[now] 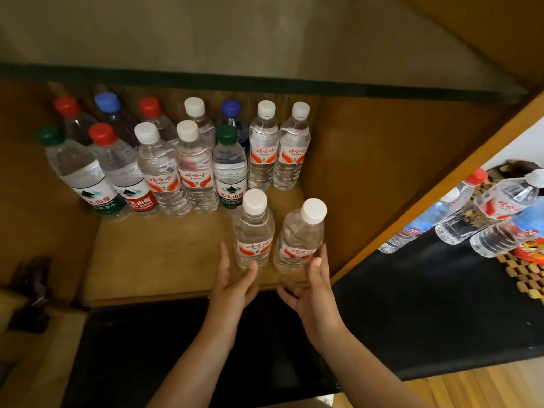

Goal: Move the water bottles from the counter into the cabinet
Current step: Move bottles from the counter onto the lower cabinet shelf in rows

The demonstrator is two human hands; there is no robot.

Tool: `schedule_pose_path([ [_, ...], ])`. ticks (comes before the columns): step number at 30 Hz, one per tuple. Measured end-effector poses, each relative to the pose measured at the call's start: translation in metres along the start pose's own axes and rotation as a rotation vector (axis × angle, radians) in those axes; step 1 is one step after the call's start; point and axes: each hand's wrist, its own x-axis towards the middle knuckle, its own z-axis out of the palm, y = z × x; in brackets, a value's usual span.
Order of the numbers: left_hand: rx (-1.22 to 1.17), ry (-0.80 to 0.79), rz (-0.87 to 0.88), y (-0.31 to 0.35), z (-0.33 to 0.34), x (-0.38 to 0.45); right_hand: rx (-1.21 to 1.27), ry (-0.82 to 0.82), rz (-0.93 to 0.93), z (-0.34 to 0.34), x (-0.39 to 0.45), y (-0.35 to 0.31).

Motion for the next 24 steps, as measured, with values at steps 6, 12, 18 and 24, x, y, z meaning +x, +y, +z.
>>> schedule_pose_path([
  [6,-0.185,0.012,0.055,0.001,0.021,0.012,0.15,0.079,-0.087,0.013,0.015,0.003],
  [12,-0.212,0.056,0.018,0.012,0.033,0.033,0.224,0.142,-0.078,0.021,0.035,-0.006],
  [18,-0.233,0.08,-0.022,0.026,0.041,0.065,0.243,0.189,-0.022,0.027,0.073,-0.027],
  [24,-0.548,0.152,-0.142,0.036,0.044,0.092,0.21,0.21,-0.023,0.035,0.106,-0.045],
])
